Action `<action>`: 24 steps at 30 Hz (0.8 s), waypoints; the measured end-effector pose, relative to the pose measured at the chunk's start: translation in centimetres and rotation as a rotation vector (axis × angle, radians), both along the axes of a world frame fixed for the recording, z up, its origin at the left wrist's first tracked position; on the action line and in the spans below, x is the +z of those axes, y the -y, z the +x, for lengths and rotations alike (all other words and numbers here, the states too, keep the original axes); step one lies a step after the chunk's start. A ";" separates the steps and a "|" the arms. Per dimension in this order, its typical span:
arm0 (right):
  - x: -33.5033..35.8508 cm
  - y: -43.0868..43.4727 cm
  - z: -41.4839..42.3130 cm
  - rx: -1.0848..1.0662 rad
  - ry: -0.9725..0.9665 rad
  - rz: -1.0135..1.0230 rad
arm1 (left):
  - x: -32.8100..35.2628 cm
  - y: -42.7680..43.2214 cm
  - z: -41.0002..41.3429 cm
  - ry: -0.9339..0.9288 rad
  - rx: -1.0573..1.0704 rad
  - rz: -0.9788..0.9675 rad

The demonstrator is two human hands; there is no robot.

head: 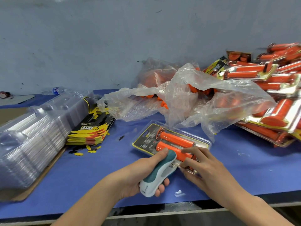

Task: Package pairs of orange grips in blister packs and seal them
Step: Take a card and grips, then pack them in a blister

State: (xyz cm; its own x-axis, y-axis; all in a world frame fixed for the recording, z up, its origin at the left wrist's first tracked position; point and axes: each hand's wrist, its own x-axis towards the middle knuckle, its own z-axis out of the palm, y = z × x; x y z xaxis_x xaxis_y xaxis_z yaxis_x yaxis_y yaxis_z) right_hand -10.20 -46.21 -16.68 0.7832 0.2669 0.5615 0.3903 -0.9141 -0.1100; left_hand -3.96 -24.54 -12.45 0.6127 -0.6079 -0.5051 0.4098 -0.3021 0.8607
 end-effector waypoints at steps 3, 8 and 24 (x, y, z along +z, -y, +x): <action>0.1 -0.2 0.0 0.011 0.029 -0.038 | -0.3 0.9 0.2 0.018 0.002 0.020; -0.2 0.2 0.1 0.022 -0.021 -0.029 | -0.8 1.6 0.3 0.018 0.005 0.039; -0.5 -1.0 1.2 -0.082 0.072 -0.172 | -1.2 2.0 0.4 -0.030 0.008 0.000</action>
State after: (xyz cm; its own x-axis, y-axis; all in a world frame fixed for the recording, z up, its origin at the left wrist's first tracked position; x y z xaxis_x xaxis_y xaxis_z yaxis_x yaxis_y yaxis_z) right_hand -9.01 -45.18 -17.15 0.7659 0.3011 0.5681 0.3153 -0.9459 0.0764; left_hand -3.54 -26.58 -13.64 0.6021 -0.6026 -0.5237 0.4381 -0.2990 0.8477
